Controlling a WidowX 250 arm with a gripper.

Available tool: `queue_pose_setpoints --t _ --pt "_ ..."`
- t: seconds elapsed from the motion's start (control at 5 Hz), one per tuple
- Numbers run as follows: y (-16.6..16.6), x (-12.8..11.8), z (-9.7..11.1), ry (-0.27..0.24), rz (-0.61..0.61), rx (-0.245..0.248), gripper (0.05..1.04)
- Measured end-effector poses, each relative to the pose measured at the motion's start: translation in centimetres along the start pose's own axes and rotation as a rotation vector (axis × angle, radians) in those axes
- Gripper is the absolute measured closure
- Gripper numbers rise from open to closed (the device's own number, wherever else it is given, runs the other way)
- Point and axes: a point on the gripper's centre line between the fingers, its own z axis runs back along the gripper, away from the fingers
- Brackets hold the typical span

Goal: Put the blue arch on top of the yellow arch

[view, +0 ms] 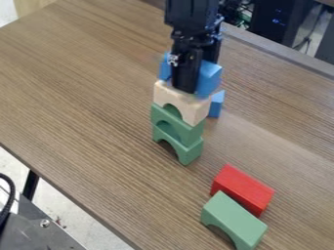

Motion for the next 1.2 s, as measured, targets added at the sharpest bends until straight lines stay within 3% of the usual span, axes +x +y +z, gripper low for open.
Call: queue_pose_setpoints --t 0.4,0.6,0.8,1.2 --pt "0.02 0.2 -0.06 0.0 0.006 0.001 0.484" --pt "-0.04 0.19 -0.02 0.0 0.006 -0.002 0.403" --pt "-0.09 0.19 -0.02 0.0 0.006 -0.005 0.127" --pt "0.1 0.15 -0.21 0.0 0.008 0.004 0.085"
